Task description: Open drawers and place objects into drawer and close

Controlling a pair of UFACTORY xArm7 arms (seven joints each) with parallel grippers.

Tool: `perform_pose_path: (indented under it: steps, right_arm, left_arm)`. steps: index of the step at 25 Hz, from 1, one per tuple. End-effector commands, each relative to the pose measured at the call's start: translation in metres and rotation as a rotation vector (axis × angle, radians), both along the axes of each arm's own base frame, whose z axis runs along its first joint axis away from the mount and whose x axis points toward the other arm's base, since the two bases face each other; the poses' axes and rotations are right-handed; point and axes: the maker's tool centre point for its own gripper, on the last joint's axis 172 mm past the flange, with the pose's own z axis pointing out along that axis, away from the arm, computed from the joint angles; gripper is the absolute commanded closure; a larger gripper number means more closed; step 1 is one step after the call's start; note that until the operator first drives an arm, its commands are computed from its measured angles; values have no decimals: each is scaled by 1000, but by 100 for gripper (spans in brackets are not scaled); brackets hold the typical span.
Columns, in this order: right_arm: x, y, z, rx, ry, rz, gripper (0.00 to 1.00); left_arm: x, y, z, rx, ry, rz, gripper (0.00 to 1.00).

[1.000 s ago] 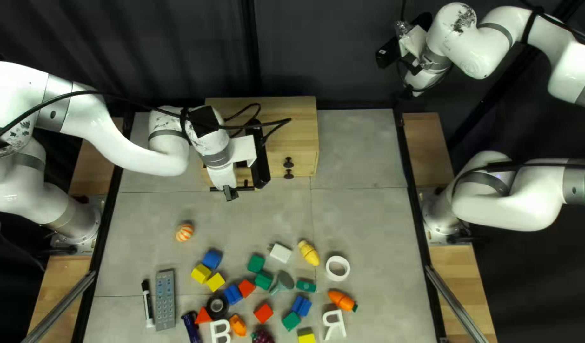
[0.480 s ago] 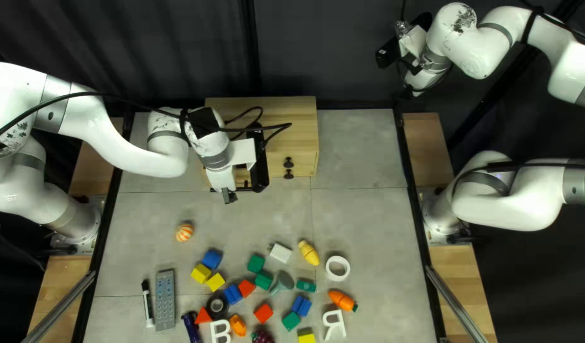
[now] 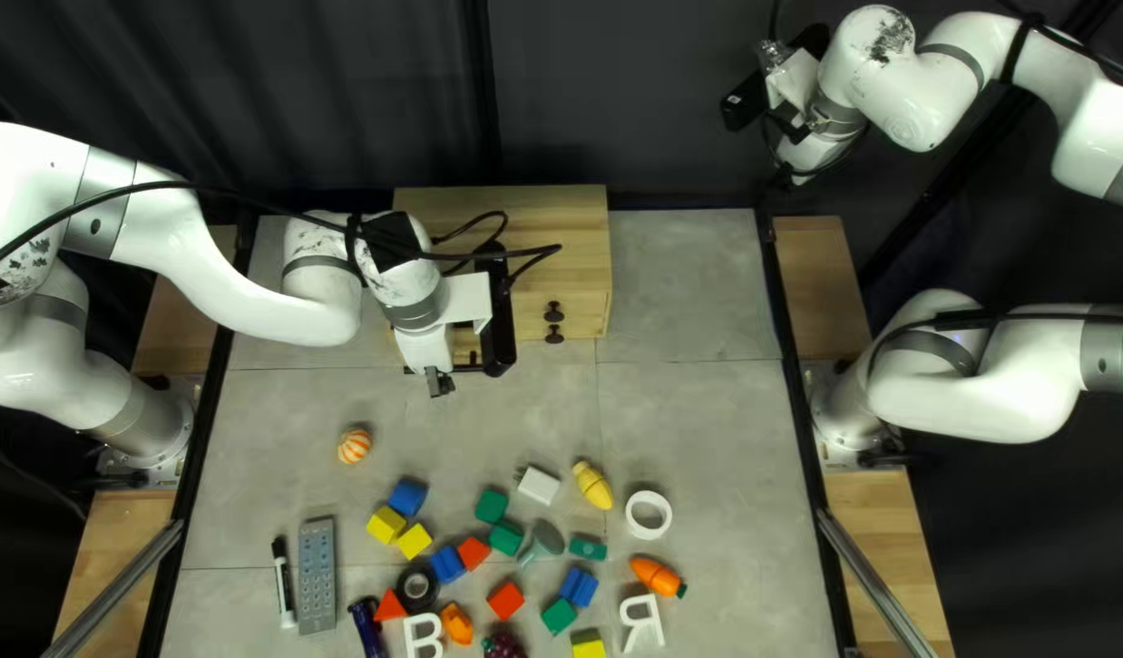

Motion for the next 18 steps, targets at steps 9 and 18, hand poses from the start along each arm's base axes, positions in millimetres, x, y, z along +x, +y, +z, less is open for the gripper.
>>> perform_pose_path:
  steps: [9,18]
  right_arm:
    - [0,0,0,0,0,0,0]
    - [0,0,0,0,0,0,0]
  left_arm:
    - [-3,-5,1,7,-3,5,0]
    - [-5,-12,8,15,-8,7,0]
